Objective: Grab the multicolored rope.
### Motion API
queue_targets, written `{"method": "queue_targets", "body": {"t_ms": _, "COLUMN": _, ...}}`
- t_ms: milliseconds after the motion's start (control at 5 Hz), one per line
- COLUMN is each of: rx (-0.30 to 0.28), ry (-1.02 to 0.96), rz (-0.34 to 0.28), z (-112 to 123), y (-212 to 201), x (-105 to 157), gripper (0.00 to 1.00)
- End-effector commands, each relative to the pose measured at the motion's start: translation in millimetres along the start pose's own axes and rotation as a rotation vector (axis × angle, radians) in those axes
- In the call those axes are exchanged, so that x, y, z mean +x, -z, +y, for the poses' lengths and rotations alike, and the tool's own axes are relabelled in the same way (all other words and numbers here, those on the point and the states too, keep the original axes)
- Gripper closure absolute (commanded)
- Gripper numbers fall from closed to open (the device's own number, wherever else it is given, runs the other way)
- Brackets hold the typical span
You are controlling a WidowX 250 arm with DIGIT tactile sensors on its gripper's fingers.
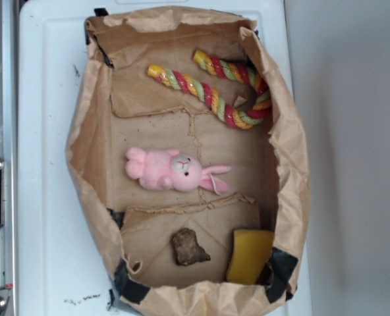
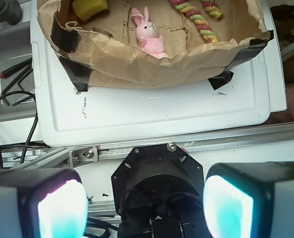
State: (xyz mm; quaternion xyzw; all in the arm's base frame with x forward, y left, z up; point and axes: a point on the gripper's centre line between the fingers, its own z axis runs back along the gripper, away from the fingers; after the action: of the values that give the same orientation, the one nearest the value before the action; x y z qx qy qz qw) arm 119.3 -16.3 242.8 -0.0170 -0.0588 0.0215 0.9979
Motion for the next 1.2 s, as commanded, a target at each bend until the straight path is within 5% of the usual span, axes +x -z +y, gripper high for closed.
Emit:
{"method": "queue_targets", "body": {"t_ms": 0, "rx": 0.0, "ry": 0.0, "rz": 0.0, "z": 0.0, "y": 0.0, "x": 0.0, "gripper": 0.0}}
{"method": "queue_targets", "body": {"t_ms": 400, "rx": 0.014, "ry": -0.055, "rz": -0.038, "z": 20.1, "y": 16.9, "x": 63.7, "gripper": 0.0}}
{"method": "queue_targets", "body": {"t_ms": 1000, "rx": -0.086, "ry": 0.033, "rz": -0.061, "z": 46.1, "y": 90.5, "x": 138.5, "gripper": 0.0}}
